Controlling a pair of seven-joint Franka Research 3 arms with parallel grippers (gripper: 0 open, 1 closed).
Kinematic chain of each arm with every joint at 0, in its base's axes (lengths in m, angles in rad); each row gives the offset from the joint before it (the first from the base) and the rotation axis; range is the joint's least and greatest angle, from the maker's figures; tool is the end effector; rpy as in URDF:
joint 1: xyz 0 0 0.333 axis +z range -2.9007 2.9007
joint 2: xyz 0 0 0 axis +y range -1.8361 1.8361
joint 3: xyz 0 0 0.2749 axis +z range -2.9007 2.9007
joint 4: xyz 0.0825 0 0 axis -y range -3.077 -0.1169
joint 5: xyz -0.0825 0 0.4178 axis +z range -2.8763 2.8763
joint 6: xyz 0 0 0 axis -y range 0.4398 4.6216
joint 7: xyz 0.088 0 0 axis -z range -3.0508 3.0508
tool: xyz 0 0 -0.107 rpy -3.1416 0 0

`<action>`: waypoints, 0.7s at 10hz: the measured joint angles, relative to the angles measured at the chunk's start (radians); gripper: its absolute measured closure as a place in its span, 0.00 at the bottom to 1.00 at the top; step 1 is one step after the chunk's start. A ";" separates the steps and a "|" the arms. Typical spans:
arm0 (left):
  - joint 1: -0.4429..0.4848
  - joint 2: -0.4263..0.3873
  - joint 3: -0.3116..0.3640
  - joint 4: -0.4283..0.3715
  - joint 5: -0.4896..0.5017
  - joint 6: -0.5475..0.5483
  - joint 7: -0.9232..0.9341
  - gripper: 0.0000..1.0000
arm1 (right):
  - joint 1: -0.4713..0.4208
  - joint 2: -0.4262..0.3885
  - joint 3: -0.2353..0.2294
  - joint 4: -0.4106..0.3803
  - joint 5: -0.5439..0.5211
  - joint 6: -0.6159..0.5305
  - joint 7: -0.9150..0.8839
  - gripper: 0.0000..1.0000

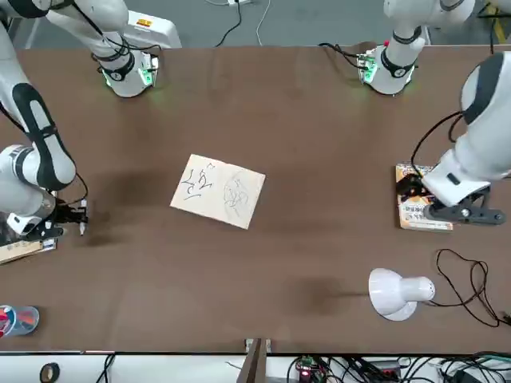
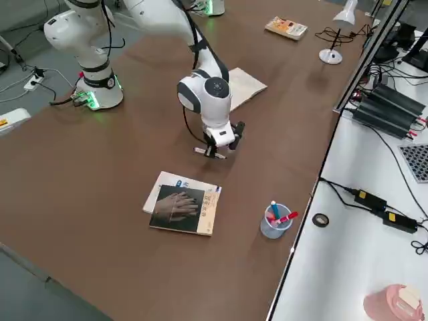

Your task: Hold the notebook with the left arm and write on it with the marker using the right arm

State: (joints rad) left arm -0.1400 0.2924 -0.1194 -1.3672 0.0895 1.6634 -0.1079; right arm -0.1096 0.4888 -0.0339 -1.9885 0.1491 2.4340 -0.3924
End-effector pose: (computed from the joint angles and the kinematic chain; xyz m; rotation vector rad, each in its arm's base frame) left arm 0.6520 -0.1541 0.5122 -3.0795 0.2382 -0.0242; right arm 0.6015 -0.0871 0.1483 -3.0475 -0.2092 0.0304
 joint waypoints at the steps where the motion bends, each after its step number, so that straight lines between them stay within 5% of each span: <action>1: -0.003 -0.014 0.024 -0.002 0.000 -0.015 0.024 0.00 | 0.000 0.001 0.000 0.000 0.000 0.000 0.000 0.77; 4: -0.001 -0.051 0.094 -0.006 -0.015 -0.066 0.091 0.00 | 0.001 0.001 0.000 0.000 0.000 0.000 -0.001 0.52; 7: 0.001 -0.099 0.137 -0.018 -0.031 -0.121 0.108 0.00 | 0.001 0.002 -0.001 0.000 0.000 0.000 -0.001 0.52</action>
State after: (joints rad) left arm -0.1395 0.1938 0.0172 -1.3850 0.0589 1.5419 0.0002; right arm -0.1085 0.4905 -0.0346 -1.9885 0.1488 2.4342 -0.3930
